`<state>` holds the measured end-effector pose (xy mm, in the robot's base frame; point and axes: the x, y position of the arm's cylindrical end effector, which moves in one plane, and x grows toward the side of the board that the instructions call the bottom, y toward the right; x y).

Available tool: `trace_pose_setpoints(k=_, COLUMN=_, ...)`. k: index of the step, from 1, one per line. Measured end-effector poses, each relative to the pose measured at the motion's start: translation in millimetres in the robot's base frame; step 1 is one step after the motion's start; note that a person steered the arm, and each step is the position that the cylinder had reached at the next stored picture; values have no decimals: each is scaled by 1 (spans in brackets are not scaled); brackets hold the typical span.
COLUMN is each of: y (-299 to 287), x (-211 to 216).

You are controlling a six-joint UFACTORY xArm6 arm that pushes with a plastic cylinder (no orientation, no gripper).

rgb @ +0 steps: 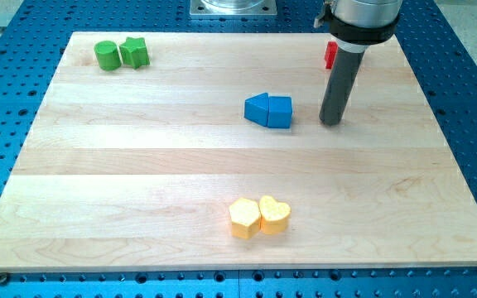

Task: Push down the green star

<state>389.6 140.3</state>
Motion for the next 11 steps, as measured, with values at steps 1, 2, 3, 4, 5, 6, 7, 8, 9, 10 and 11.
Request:
trace_pose_setpoints(k=1, y=-32, x=-82)
trace_pose_setpoints(k=2, y=-89, x=-138)
trace_pose_setpoints(k=3, y=-134, x=-168)
trace_pose_setpoints(k=4, y=-193, x=-189)
trace_pose_setpoints(k=5, y=-288, x=-193)
trace_pose_setpoints(k=6, y=-336, x=-183)
trace_pose_setpoints(k=7, y=-300, x=-117)
trace_pose_setpoints(k=8, y=-255, x=-57)
trace_pose_setpoints(k=9, y=-282, x=-84)
trace_pose_setpoints(k=10, y=-291, x=-139)
trace_pose_setpoints(k=11, y=-361, x=-169)
